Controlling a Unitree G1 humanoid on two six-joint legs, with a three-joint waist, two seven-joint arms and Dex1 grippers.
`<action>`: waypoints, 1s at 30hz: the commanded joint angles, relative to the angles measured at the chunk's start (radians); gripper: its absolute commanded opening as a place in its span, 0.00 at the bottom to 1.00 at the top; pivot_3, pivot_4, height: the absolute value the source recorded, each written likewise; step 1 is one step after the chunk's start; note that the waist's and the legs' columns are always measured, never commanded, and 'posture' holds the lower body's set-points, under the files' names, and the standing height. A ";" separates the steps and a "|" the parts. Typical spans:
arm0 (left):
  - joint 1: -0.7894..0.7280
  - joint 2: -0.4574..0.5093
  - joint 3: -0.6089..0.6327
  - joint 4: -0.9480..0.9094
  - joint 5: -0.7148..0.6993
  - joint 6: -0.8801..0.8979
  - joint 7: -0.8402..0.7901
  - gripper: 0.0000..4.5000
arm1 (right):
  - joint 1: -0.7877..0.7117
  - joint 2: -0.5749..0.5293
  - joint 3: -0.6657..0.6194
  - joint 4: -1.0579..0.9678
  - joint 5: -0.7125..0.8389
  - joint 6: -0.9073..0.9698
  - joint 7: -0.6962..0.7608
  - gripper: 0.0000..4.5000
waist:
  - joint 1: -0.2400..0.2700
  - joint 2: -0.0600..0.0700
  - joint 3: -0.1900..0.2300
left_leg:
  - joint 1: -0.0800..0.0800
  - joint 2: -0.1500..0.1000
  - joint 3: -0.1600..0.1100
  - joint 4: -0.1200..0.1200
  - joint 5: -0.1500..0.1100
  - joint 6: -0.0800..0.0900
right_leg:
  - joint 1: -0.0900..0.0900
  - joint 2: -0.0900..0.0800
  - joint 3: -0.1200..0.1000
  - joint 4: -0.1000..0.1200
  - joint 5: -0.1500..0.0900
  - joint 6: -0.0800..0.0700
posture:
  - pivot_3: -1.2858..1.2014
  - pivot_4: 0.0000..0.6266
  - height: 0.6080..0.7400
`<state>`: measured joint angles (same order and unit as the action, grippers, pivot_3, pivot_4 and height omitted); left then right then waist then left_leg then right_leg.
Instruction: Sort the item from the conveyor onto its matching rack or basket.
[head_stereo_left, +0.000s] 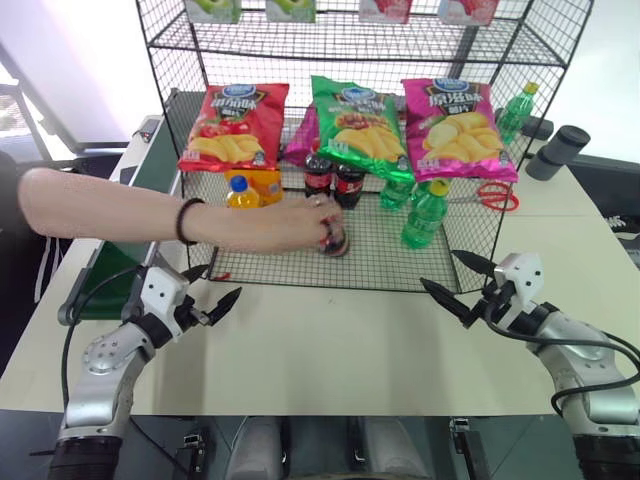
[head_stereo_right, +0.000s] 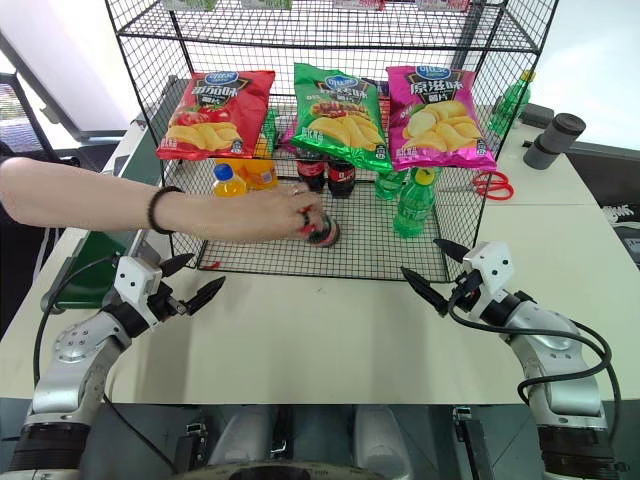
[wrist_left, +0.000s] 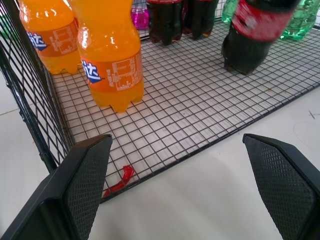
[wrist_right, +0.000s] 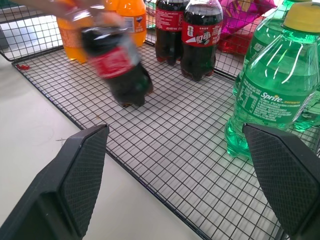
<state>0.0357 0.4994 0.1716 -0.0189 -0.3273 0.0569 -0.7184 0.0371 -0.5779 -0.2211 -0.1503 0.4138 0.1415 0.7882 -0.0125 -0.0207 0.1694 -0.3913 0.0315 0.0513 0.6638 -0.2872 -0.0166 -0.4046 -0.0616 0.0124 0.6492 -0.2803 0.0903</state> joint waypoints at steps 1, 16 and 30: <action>-0.007 0.007 -0.001 -0.034 -0.004 0.008 -0.005 1.00 | -0.005 0.005 -0.008 -0.012 0.000 -0.020 -0.003 0.99 | 0.000 0.000 0.000 | 0.000 0.000 0.000 0.000 0.000 0.000 | 0.000 0.000 0.000 0.000 0.000 0.000 | 0.52 0.24 1.00; -0.005 0.017 0.010 -0.094 -0.007 0.071 0.011 1.00 | -0.024 0.011 0.005 0.015 -0.008 -0.031 0.005 0.99 | 0.000 0.000 0.000 | 0.000 0.000 0.000 0.000 0.000 0.000 | 0.000 0.000 0.000 0.000 0.000 0.000 | 0.52 0.24 1.00; -0.026 0.021 0.008 -0.099 -0.008 0.104 0.009 1.00 | -0.034 0.021 0.014 0.016 -0.013 -0.033 -0.002 0.99 | 0.000 0.000 0.000 | 0.000 0.000 0.000 0.000 0.000 0.000 | 0.000 0.001 0.000 0.000 0.000 0.000 | 0.52 0.24 1.00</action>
<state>0.0237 0.5073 0.1709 -0.0856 -0.3279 0.1564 -0.7121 0.0047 -0.5644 -0.2008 -0.1098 0.3959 0.1237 0.7903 -0.0126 -0.0208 0.1694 -0.3912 0.0315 0.0513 0.6639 -0.2872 -0.0166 -0.4046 -0.0609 0.0125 0.6494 -0.2803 0.0905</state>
